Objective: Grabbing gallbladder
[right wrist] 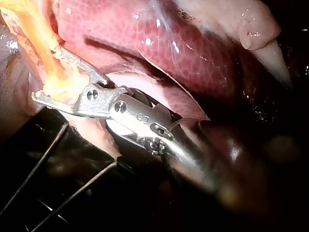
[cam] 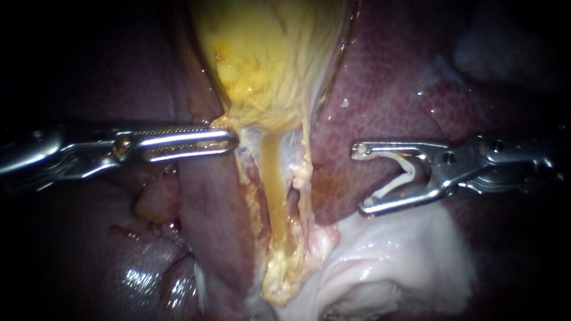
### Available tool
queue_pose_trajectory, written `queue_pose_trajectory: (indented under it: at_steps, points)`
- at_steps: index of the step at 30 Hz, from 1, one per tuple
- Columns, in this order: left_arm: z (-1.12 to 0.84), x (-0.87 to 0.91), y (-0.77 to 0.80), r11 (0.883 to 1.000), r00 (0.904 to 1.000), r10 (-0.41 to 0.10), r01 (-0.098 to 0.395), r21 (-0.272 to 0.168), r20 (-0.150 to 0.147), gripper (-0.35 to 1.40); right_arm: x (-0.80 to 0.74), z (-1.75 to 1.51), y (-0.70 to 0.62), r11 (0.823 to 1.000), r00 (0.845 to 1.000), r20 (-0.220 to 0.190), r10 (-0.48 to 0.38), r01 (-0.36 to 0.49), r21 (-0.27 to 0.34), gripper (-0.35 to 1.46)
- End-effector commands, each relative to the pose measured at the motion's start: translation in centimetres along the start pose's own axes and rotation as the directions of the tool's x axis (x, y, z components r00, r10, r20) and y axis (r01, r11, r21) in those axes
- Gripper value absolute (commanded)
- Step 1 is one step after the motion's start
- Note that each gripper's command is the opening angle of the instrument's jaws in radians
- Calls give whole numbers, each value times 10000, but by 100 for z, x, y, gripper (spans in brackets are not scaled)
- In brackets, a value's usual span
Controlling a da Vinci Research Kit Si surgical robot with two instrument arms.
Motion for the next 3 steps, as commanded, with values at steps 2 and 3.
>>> queue_pose_trajectory:
  at_steps: [2,3]
  points:
    - [0,0,0,10000,10000,-3,3,-2,2,-35,0,0,0,10000,10000,-2,1,-1,-5,60]
    - [0,1,1,10000,10000,-62,62,-34,10,-35,0,0,0,10000,10000,-2,1,-1,-5,60]
